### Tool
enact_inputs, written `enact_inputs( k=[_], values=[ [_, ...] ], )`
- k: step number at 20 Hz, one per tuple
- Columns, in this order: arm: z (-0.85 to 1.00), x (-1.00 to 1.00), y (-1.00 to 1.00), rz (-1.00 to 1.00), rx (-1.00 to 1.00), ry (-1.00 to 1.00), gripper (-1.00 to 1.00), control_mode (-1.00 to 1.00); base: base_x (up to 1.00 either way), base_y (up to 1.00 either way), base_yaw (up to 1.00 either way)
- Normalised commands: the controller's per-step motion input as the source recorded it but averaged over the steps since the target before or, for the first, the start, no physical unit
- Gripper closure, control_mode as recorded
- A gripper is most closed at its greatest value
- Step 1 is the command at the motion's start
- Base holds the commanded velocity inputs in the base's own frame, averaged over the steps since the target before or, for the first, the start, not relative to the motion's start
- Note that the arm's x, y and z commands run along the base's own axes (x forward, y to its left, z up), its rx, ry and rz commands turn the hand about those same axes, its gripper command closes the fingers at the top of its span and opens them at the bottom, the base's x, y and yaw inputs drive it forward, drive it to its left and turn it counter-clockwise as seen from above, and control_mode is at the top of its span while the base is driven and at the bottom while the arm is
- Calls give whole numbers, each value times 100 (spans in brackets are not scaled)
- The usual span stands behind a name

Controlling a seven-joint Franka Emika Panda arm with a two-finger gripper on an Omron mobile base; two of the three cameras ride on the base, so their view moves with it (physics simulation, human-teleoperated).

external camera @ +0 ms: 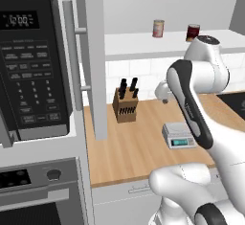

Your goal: Pick the canned food and place it on the digital scale for weighing, and close the cabinet.

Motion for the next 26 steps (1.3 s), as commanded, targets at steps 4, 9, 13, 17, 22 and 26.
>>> enact_inputs(
  k=[4,9,13,17,22,26],
  values=[
    [34,-31,-10,0,0,-19,-100,-100,0,0,0],
    [37,-3,-20,0,0,-21,-100,-100,0,0,0],
    [67,0,-11,0,0,-21,-100,-100,0,0,0],
    [81,-4,-23,0,0,-13,-100,-100,0,0,0],
    [78,-3,-31,-9,-4,-3,-100,-100,0,0,0],
    [51,0,-30,-12,-8,-1,-100,-100,0,0,0]
  ],
)
